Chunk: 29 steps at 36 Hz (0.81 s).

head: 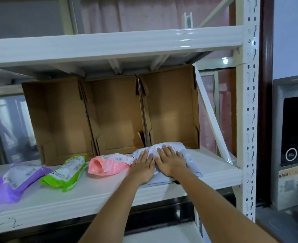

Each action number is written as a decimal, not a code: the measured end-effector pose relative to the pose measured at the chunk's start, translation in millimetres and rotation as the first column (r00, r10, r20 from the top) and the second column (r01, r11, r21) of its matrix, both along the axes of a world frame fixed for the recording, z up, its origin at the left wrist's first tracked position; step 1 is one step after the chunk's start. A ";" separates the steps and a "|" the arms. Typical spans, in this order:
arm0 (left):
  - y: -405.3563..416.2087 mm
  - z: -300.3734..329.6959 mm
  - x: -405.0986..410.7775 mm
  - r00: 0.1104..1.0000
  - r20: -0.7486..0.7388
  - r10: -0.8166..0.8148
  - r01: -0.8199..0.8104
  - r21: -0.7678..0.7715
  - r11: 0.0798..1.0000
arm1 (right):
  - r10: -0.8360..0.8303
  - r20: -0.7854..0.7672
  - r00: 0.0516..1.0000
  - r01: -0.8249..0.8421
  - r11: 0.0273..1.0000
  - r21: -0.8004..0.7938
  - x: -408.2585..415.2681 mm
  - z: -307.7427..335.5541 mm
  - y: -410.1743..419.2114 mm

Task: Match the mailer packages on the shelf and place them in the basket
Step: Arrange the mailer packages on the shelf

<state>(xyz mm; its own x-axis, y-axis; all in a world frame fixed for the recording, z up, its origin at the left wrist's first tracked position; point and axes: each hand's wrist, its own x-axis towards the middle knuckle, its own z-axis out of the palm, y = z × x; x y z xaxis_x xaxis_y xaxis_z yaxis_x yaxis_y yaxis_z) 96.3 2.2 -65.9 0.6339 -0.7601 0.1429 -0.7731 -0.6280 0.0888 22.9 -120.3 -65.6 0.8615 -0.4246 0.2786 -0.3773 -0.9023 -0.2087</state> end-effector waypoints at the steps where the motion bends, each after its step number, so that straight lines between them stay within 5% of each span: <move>1: -1.2 -1.3 2.1 1.000 -0.001 0.004 -0.004 0.016 1.000 | -0.006 -0.027 1.000 0.006 1.000 -0.017 0.0 0.1 0.4; 20: 2.0 7.6 -12.8 0.991 -0.134 0.011 0.006 0.126 0.992 | -0.015 -0.245 0.969 0.015 1.000 -0.001 -9.2 0.8 3.2; 26: 6.6 3.4 -12.9 0.992 -0.125 -0.019 0.023 0.032 0.999 | -0.004 -0.216 0.976 0.004 1.000 0.001 -21.8 5.4 9.3; 29: 6.1 4.3 -9.1 0.988 -0.153 -0.029 0.007 -0.143 0.990 | -0.028 -0.169 0.985 0.021 0.999 -0.045 -24.0 15.6 9.4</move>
